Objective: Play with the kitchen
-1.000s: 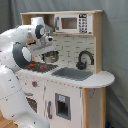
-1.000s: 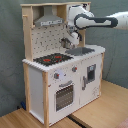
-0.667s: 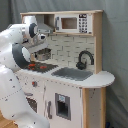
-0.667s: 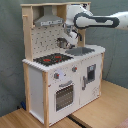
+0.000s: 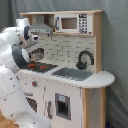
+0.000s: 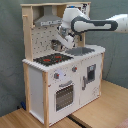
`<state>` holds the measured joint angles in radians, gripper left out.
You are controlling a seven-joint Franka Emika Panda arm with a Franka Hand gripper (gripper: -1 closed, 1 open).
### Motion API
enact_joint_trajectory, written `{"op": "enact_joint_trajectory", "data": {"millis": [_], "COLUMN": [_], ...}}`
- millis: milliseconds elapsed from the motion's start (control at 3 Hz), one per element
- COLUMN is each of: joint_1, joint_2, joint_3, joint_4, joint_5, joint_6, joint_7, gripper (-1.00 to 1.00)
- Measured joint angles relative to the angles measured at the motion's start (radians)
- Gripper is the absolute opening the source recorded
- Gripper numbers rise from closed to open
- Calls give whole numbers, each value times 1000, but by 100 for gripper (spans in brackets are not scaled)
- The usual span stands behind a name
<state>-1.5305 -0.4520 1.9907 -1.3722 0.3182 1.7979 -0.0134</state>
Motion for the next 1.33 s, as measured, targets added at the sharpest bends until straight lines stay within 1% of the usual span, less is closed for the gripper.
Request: {"op": "enact_joint_trajectory", "data": {"millis": [333, 667, 1333], "joint_1": [-65, -130, -265], "joint_2": [-30, -63, -144], "joint_3": [69, 136, 274], "joint_4": [43, 100, 234], "joint_5": [0, 0, 0], "joint_6": [18, 21, 18], "joint_7": [-23, -40, -61], "gripper": [-100, -100, -100]}}
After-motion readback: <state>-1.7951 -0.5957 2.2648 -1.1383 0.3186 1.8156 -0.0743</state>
